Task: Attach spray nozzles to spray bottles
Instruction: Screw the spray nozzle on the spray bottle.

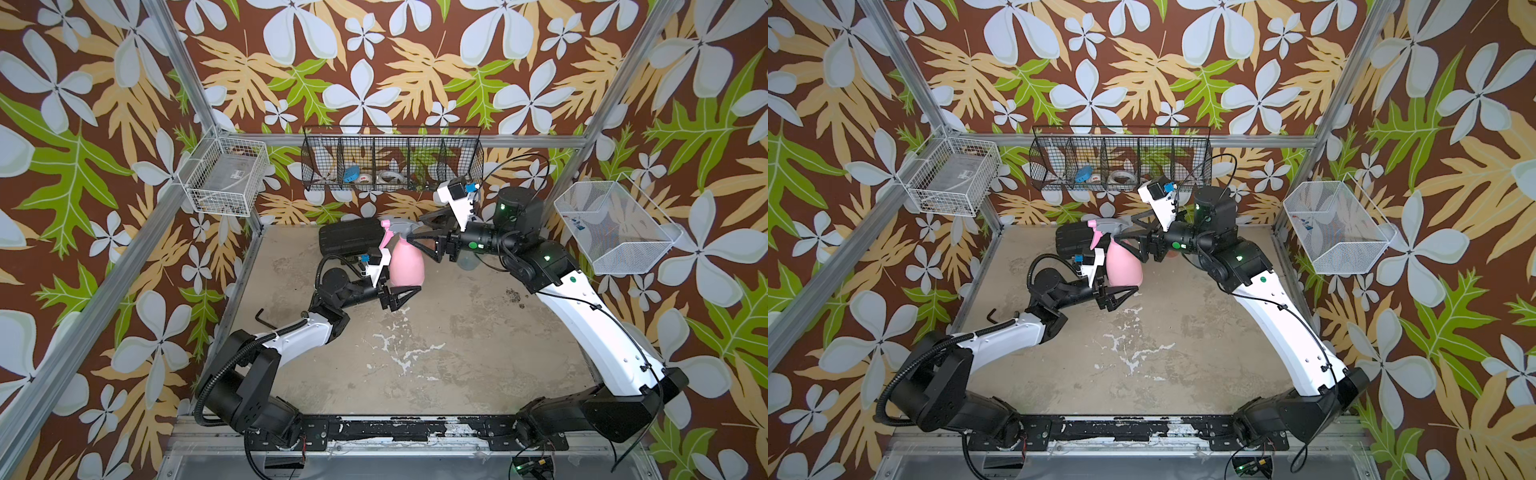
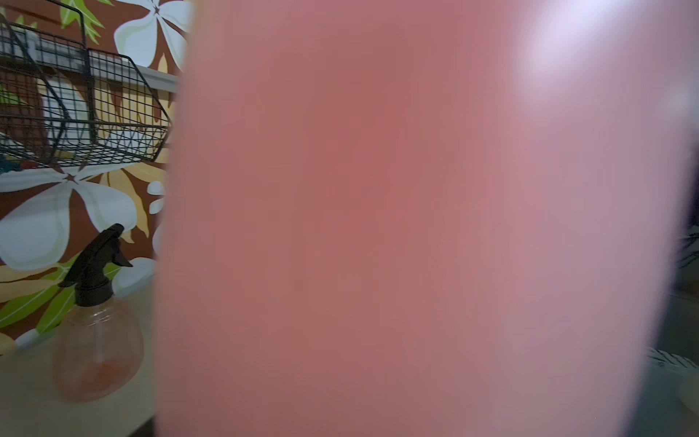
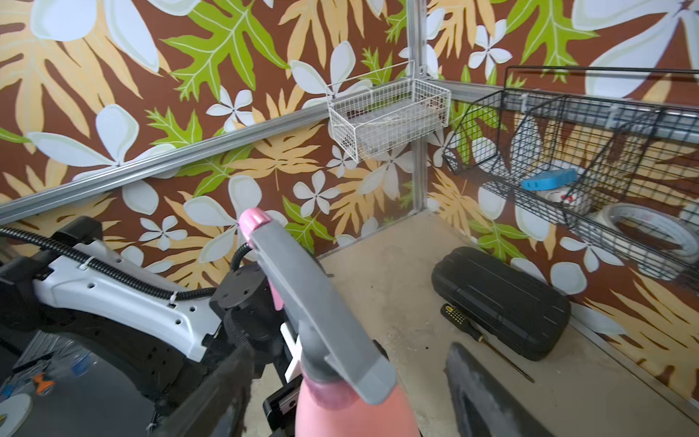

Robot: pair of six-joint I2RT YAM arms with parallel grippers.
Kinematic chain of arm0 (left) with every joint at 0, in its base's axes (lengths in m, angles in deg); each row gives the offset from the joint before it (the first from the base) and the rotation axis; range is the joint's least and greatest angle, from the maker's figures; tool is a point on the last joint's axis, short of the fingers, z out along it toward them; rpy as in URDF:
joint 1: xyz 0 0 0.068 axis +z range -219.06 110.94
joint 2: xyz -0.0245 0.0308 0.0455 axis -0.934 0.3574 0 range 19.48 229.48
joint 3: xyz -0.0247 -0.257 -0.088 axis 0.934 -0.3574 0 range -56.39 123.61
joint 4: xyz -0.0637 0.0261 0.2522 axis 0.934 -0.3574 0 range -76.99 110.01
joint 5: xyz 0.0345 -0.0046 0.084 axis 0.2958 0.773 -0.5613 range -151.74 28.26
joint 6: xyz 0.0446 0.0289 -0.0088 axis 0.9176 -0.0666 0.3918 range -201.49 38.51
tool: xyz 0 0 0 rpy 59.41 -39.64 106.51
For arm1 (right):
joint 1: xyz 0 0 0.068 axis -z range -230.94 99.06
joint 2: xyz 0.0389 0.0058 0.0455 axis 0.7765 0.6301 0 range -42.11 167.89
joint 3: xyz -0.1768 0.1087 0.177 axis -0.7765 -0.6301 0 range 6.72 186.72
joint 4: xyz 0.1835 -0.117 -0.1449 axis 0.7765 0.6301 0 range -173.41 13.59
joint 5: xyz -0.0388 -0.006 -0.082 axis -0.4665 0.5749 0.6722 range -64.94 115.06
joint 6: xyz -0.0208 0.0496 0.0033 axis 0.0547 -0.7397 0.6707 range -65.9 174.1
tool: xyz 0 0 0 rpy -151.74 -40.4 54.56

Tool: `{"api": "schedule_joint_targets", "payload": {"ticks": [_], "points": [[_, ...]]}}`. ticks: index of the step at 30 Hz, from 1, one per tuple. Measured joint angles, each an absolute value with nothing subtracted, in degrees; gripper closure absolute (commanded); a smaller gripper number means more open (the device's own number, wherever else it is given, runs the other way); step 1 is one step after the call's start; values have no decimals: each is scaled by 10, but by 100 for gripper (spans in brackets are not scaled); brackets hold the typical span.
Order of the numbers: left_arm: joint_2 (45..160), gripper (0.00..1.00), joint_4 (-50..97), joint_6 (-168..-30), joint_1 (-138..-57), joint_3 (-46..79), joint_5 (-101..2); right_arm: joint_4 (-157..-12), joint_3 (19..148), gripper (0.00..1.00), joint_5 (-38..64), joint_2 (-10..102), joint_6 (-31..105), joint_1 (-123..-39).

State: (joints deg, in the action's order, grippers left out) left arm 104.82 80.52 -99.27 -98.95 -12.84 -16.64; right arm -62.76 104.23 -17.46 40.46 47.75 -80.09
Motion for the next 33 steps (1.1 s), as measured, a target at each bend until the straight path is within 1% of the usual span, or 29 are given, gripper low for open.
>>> {"api": "schedule_joint_targets", "payload": {"ticks": [3,6,8,11,19,24,29,33], "points": [[1050,51,819,-1013,-990,-128,-140,-625,1058,25,-199,424,483,-801],[1051,51,829,-1027,-990,-125,-127,-622,1074,33,-218,445,482,-801],[1055,51,832,-1035,-991,-120,-117,-621,1080,40,-226,454,481,-807],[1064,52,832,-1042,-991,-114,-113,-614,1085,55,-229,460,482,-821],[1073,52,836,-1056,-991,-108,-92,-610,1088,80,-223,464,503,-826],[1073,52,827,-1051,-991,-100,-91,-610,1088,99,-217,463,513,-827],[1055,52,784,-1011,-991,-99,-119,-616,1077,100,-196,450,514,-827],[1034,52,742,-968,-991,-99,-188,-629,1074,100,-153,448,507,-828]]}}
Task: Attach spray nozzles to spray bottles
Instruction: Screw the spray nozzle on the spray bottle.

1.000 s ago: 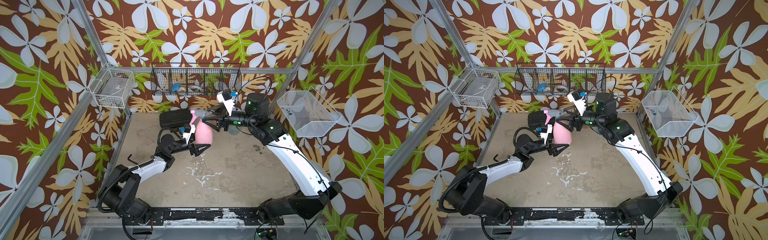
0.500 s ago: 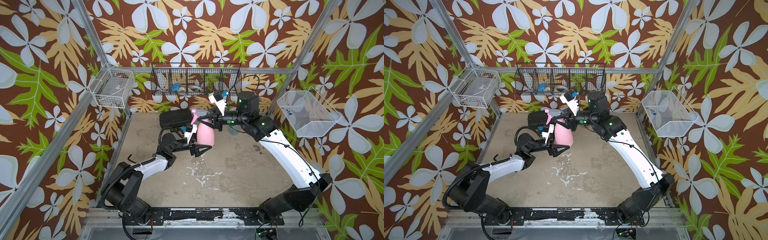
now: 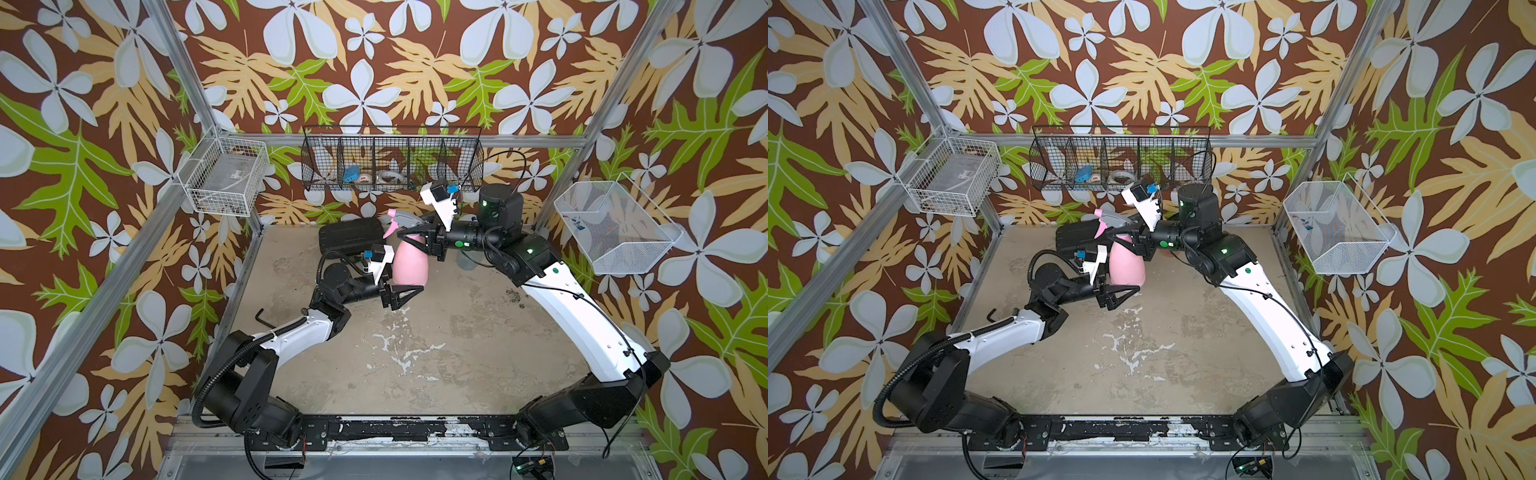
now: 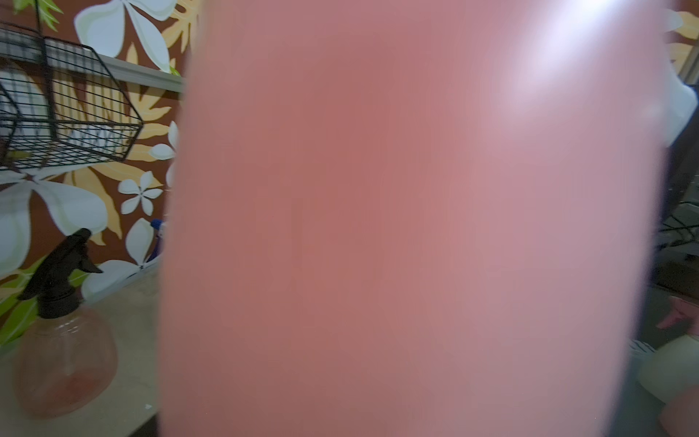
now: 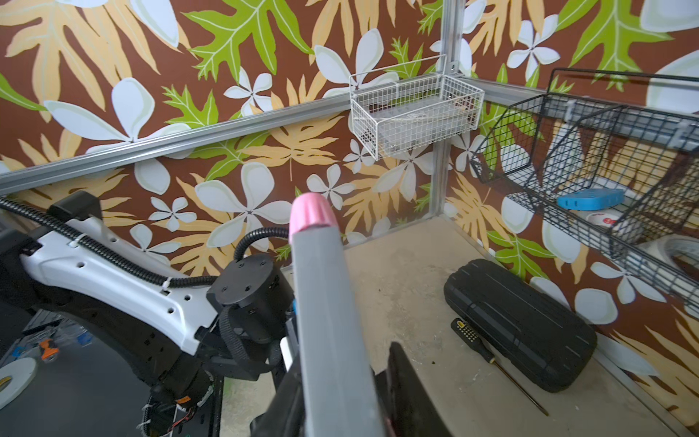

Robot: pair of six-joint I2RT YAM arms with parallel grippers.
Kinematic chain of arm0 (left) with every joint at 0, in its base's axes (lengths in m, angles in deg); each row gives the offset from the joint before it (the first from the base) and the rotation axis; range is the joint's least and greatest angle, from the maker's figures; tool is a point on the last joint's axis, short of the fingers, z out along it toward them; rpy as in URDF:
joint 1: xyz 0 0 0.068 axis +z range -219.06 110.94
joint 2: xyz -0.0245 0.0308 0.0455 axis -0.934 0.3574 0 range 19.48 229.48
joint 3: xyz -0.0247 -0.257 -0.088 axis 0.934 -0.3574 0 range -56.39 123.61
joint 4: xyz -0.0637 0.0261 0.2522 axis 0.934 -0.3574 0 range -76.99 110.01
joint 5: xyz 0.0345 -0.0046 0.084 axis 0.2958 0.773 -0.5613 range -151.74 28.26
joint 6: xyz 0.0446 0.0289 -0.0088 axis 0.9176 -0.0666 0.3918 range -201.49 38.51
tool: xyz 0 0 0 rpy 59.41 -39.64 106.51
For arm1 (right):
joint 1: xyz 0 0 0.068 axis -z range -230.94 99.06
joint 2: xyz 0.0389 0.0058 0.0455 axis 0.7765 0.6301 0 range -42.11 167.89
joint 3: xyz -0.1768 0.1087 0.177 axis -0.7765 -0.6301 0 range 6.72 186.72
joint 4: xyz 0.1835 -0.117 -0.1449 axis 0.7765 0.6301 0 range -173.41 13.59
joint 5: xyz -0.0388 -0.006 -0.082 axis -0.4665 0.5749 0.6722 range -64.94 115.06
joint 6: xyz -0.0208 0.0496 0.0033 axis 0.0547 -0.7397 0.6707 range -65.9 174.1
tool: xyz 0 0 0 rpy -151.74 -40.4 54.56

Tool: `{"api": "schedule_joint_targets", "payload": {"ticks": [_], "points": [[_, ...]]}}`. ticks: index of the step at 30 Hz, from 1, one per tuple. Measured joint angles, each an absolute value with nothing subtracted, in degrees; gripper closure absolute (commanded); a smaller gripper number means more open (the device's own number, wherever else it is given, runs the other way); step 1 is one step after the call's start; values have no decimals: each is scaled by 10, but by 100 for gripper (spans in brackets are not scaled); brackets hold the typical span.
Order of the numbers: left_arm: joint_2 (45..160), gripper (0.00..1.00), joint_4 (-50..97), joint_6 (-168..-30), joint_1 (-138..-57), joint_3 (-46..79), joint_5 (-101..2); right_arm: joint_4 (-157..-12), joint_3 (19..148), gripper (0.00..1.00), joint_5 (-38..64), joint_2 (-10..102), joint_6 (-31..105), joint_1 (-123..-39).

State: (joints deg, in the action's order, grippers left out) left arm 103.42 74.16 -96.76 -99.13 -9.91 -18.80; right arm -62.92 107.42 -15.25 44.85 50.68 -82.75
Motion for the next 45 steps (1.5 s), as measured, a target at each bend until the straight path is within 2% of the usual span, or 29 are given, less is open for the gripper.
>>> {"api": "schedule_joint_targets", "payload": {"ticks": [5,15,23,26,30,31,37,45], "points": [[1015,52,719,-924,-1000,-112,-306,-669,1056,100,-67,448,451,-837],[1022,52,752,-835,-1084,-141,-614,-688,1051,100,255,462,363,-934],[1062,47,810,-726,-1150,-160,-837,-697,1015,100,352,463,261,-944],[1076,38,843,-694,-1165,-167,-884,-696,1013,100,361,468,238,-944],[1081,11,865,-682,-1170,-181,-908,-696,1013,100,369,476,225,-945],[1081,1,870,-680,-1170,-185,-908,-695,1014,100,370,478,225,-945],[1077,0,901,-669,-1171,-216,-883,-664,1004,100,402,487,216,-947],[1058,0,875,-725,-1171,-298,-822,-671,998,100,447,518,253,-936]]}}
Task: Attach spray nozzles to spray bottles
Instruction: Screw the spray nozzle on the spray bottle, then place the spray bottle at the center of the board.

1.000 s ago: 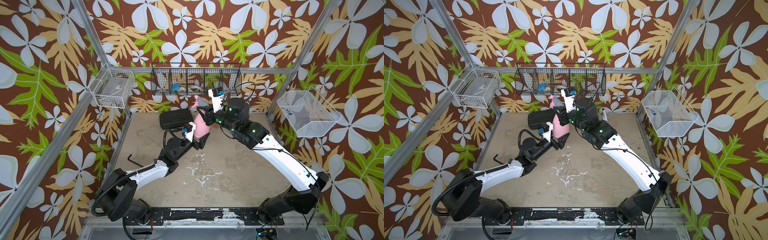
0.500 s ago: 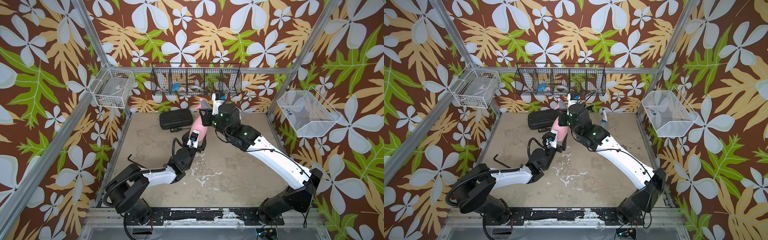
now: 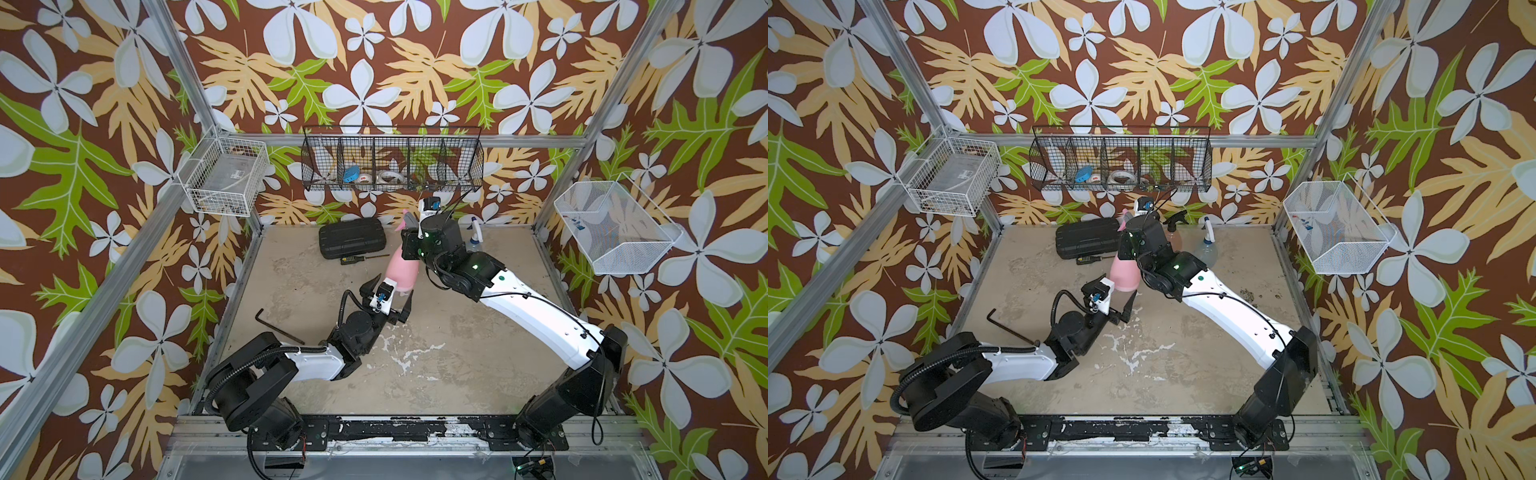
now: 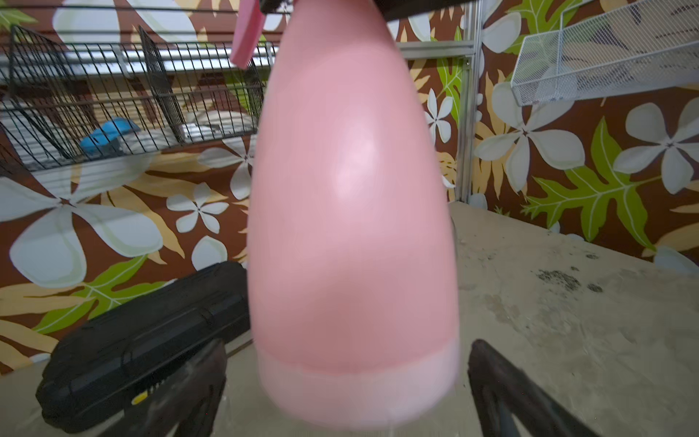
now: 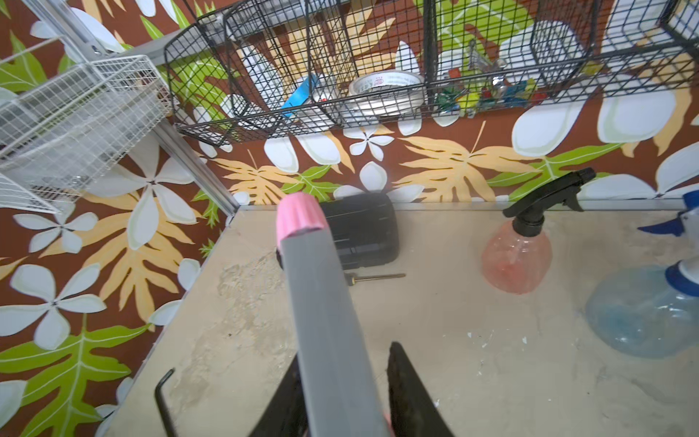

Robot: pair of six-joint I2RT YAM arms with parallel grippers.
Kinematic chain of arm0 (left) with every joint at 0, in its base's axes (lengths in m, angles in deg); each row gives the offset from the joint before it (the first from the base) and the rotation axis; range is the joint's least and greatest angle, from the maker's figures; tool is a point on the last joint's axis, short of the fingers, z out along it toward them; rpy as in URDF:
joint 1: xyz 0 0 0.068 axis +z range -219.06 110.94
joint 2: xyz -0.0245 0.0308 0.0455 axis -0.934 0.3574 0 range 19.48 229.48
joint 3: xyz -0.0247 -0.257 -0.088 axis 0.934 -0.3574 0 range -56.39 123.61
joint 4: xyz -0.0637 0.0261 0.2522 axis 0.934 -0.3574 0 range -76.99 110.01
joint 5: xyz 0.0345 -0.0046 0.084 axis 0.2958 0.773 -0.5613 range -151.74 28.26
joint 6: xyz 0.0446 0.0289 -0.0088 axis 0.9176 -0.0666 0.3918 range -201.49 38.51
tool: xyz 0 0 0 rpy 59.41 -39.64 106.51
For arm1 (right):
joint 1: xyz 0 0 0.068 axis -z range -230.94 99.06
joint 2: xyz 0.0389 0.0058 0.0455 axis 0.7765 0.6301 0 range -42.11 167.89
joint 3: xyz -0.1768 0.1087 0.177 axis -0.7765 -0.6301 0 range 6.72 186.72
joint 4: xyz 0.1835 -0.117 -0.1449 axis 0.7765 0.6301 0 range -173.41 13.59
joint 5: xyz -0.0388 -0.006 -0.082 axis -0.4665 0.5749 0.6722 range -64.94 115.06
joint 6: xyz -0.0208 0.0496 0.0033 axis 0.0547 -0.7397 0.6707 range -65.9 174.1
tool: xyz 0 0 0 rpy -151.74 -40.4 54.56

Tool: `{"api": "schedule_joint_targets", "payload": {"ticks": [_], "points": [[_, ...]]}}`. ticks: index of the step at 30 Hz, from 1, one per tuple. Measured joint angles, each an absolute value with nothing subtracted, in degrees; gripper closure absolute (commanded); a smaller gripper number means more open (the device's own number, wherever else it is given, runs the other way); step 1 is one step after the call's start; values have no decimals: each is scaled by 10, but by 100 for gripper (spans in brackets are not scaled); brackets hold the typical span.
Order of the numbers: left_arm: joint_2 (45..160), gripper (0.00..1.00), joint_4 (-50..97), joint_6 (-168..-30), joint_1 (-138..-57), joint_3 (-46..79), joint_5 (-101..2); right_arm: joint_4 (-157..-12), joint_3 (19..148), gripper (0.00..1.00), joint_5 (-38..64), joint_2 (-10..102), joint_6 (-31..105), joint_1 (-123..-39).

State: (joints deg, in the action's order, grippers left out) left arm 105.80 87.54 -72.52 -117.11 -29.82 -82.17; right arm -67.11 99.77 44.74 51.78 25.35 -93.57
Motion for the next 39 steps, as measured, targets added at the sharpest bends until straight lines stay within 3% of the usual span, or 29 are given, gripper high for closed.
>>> {"api": "schedule_joint_targets", "payload": {"ticks": [10,17,24,26,28,30,32,38,39], "points": [[954,0,833,-901,-1171,-443,-794,-881,919,100,463,638,335,-854],[838,0,711,-1018,-1171,-455,-784,-1066,935,100,419,779,410,-851],[704,0,619,-1062,-1171,-500,-796,-1149,941,97,414,836,440,-850],[669,0,609,-1067,-1171,-520,-802,-1157,933,90,413,837,443,-850],[640,0,602,-1069,-1171,-535,-812,-1169,921,70,411,835,448,-851],[621,0,594,-1074,-1171,-542,-825,-1180,909,44,408,831,452,-852],[615,0,586,-1087,-1171,-542,-840,-1185,898,28,402,827,453,-855],[650,0,558,-1111,-1171,-508,-862,-1178,857,0,402,792,453,-861],[656,1,550,-1109,-1171,-495,-864,-1176,850,0,401,779,453,-861]]}}
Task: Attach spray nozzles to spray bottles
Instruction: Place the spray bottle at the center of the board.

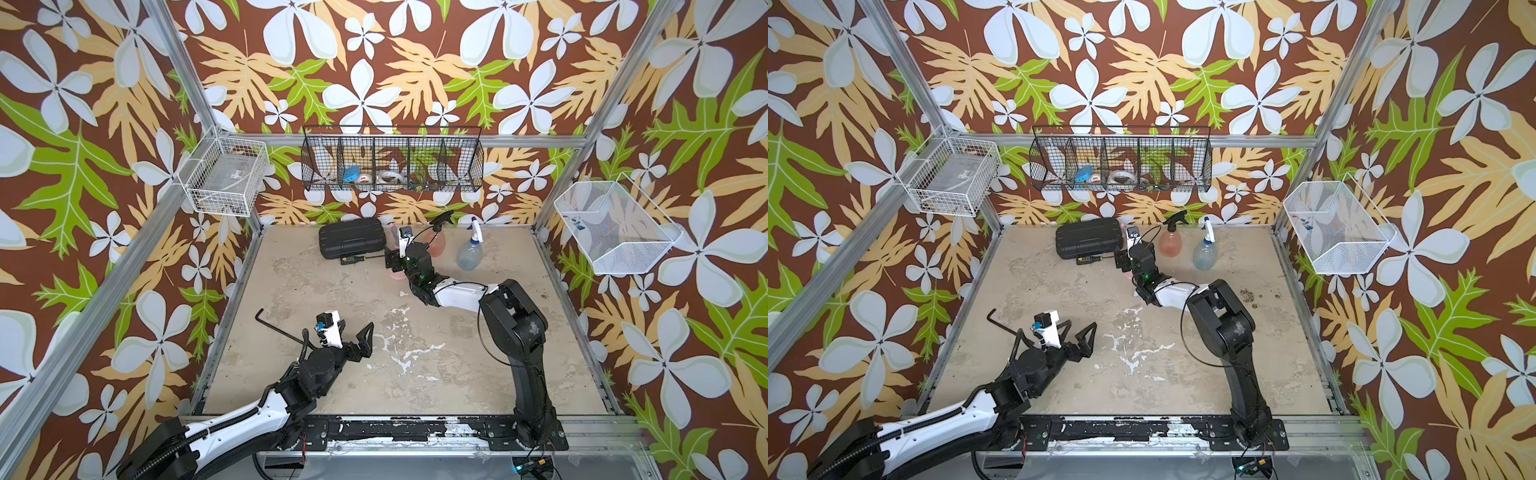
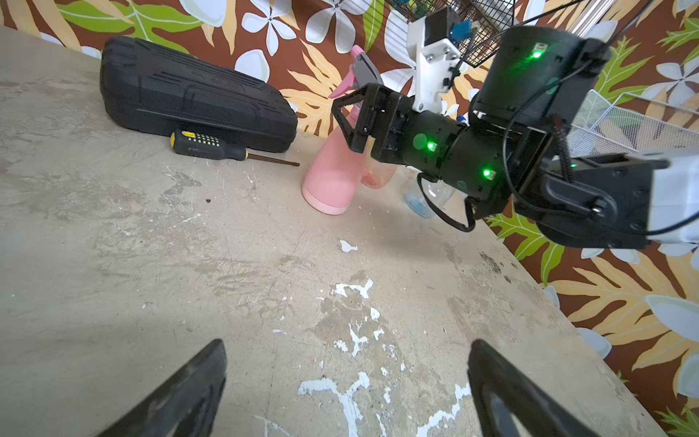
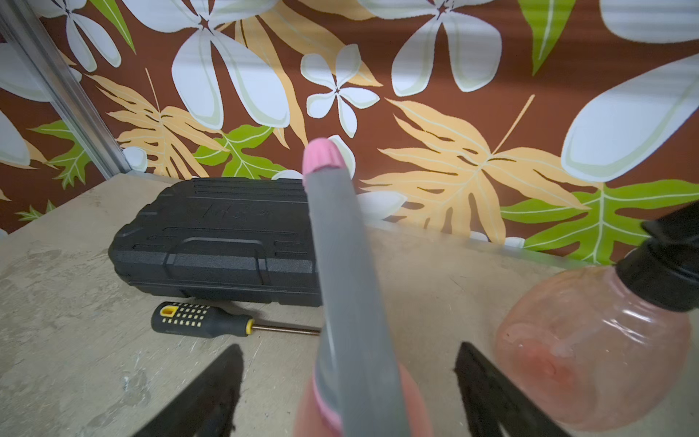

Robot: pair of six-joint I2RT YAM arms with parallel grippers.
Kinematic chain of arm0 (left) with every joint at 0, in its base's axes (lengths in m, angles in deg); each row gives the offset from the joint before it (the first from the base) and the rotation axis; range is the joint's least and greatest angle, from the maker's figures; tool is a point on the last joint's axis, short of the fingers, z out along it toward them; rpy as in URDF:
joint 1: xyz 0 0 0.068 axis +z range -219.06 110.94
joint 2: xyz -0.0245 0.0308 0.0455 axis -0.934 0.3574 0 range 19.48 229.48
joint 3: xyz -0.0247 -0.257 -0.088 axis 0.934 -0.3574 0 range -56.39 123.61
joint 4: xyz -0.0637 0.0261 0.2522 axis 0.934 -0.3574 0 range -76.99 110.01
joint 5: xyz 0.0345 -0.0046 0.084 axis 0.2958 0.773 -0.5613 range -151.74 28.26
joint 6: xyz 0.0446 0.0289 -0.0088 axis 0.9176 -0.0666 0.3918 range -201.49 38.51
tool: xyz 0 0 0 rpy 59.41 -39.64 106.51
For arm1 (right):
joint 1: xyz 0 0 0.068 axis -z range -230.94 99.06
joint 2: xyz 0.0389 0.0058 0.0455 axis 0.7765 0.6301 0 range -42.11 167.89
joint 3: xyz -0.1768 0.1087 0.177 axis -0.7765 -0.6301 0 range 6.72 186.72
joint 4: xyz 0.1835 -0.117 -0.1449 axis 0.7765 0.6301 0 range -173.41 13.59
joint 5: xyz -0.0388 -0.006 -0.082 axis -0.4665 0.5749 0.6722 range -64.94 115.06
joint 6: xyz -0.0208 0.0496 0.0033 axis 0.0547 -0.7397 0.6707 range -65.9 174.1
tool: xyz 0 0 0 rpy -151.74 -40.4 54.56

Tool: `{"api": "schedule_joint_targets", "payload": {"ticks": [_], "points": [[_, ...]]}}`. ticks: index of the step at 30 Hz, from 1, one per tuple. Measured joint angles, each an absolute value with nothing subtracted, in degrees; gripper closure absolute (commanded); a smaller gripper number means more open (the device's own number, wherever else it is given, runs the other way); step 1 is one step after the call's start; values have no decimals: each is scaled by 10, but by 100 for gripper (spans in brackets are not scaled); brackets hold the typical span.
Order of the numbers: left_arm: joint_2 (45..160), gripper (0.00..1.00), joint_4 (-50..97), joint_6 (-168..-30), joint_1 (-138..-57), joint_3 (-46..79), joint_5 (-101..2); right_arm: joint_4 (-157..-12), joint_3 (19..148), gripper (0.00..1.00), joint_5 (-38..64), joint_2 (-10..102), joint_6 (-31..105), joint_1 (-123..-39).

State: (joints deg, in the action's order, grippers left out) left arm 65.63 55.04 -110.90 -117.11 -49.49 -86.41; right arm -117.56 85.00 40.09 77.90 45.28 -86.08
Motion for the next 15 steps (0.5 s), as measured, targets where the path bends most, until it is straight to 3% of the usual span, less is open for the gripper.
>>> {"api": "schedule_joint_targets", "payload": {"ticks": [6,11,15], "points": [[694,0,560,-1035,-1155,-429,-914,-1143,807,0,393,691,434,-862],[764,0,547,-973,-1028,-350,-917,-1070,690,0,418,526,406,-862],[803,0,572,-945,-931,-366,-935,-1020,660,0,453,408,400,-819]]}}
